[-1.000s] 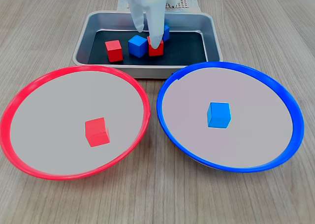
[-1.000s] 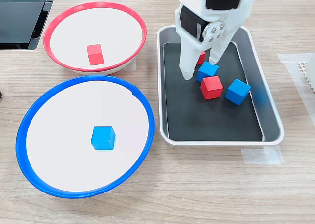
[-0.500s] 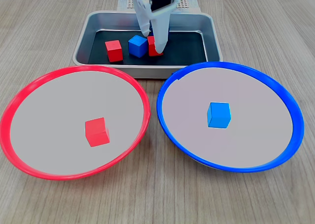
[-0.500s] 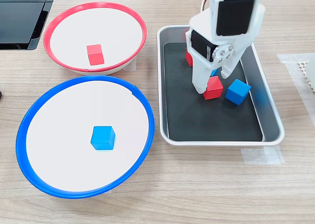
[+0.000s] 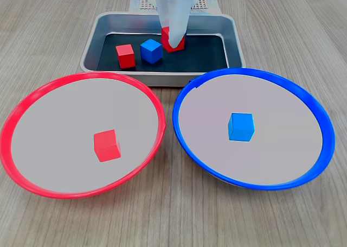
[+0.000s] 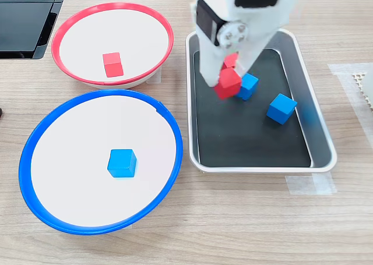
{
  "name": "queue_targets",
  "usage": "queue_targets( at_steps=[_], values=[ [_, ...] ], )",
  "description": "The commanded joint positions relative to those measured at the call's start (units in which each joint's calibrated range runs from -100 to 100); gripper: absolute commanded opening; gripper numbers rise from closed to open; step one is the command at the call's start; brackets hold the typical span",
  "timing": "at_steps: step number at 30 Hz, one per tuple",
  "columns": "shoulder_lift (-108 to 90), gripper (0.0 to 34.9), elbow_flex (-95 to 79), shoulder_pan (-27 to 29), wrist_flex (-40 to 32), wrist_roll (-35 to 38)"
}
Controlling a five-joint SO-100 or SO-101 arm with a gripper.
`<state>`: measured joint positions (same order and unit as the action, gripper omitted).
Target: Resolve any anomalies and move all blocks to matching dishes
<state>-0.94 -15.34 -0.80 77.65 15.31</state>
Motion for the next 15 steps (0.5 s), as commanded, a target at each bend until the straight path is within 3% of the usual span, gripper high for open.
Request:
queue_targets(
  at_steps=[1, 6, 12, 15],
  values=[
    [10.5, 0.4, 29.7, 3.4, 3.0, -3.8],
    [25.8, 0.4, 45.1, 11.8, -3.8, -0.6],
    [33.5, 1.4, 50.0, 15.7, -8.8, 1.9],
    [35.4, 4.1, 50.5, 16.3, -10.3, 2.6]
  ],
)
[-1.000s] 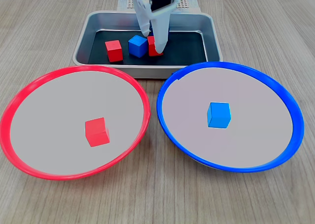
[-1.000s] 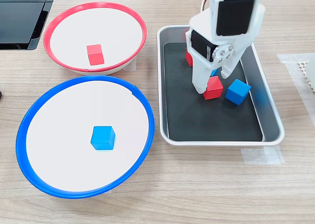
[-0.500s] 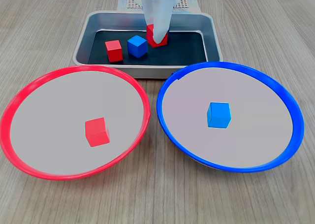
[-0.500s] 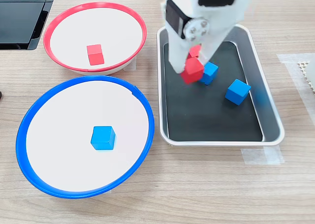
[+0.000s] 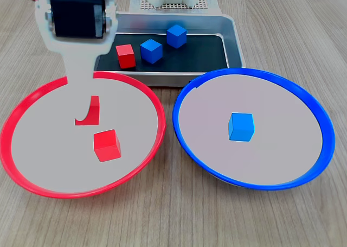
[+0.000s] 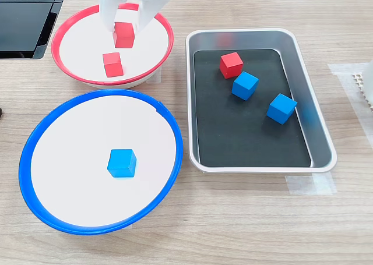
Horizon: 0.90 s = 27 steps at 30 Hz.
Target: Resolve any anomalies and move all blocks to matching dishes
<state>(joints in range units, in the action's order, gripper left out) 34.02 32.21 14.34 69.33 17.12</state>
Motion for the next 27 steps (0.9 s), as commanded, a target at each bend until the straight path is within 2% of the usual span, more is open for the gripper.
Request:
queue_targets(
  at_steps=[1, 4, 6, 9, 13, 19, 22, 27],
  values=[
    [0.6, 6.2, 2.9, 1.2, -2.3, 1.0],
    [0.1, 14.4, 1.7, 1.2, -2.4, 1.1],
    [-1.1, 17.2, 0.7, 1.2, -1.8, 1.2],
    [-3.2, 16.5, -0.2, 1.2, 0.3, 1.5],
    [-10.2, 16.0, -4.1, 1.2, 9.1, 3.1],
    [-24.3, 15.3, -20.3, 1.1, 15.2, 6.0],
    [-30.7, 15.4, -30.9, 1.5, 13.9, 8.5],
    [-36.4, 16.0, -48.8, 3.9, 6.3, 12.6]
  ],
)
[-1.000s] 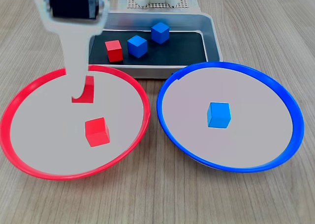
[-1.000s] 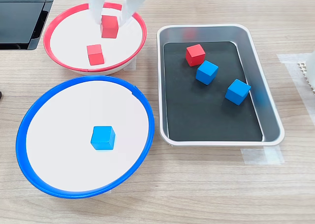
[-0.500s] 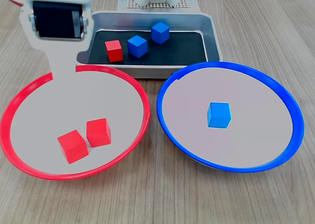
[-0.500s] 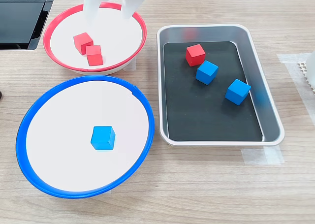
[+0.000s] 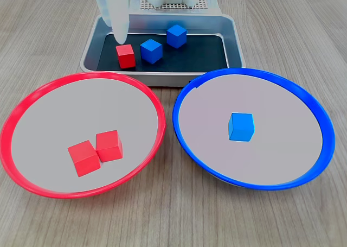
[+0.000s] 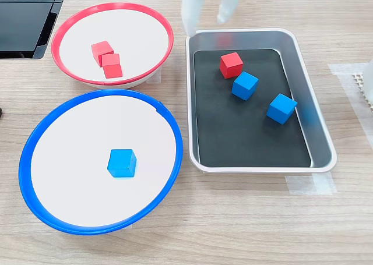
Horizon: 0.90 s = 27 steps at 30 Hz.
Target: Resolve any anomalies and move all blocks to matching dishes
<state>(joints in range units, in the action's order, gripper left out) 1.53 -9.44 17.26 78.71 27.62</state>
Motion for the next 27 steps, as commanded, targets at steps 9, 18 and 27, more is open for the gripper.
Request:
queue_targets(
  at_steps=[9, 18, 27],
  values=[
    [-1.1, 16.3, -16.8, 2.4, -10.7, 4.8],
    [1.7, 13.8, -18.5, 2.2, -13.0, 5.8],
    [2.5, 0.4, -13.4, 0.3, -11.1, 4.5]
  ],
)
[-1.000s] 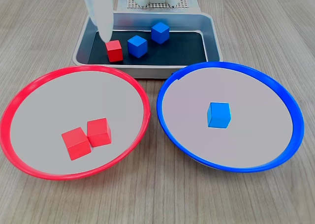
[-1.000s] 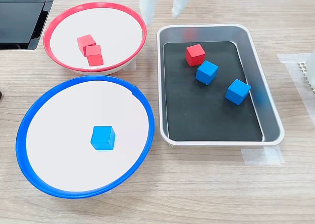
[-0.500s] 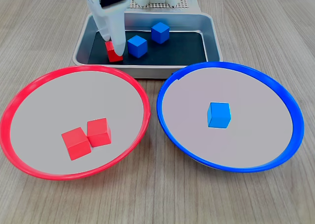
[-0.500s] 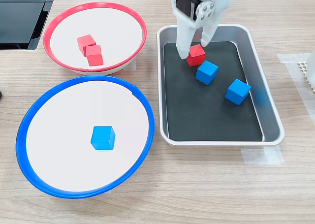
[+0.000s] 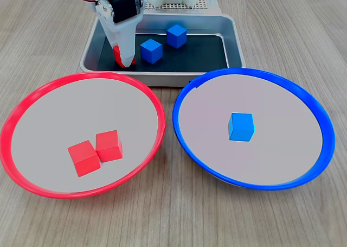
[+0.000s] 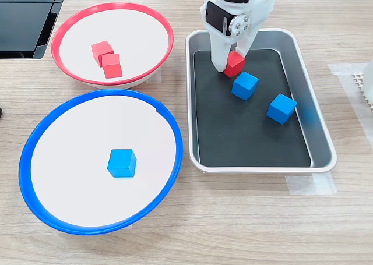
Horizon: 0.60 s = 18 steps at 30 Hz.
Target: Resolve any anomalies and move all blocks to matching dishes
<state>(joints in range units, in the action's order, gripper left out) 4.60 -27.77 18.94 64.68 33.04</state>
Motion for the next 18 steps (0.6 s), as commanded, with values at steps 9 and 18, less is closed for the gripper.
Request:
queue_targets(
  at_steps=[9, 18],
  values=[
    [8.7, 0.4, 45.3, -7.3, 17.7, -12.2],
    [24.4, 0.8, 58.8, -4.4, 9.5, -11.6]
  ],
)
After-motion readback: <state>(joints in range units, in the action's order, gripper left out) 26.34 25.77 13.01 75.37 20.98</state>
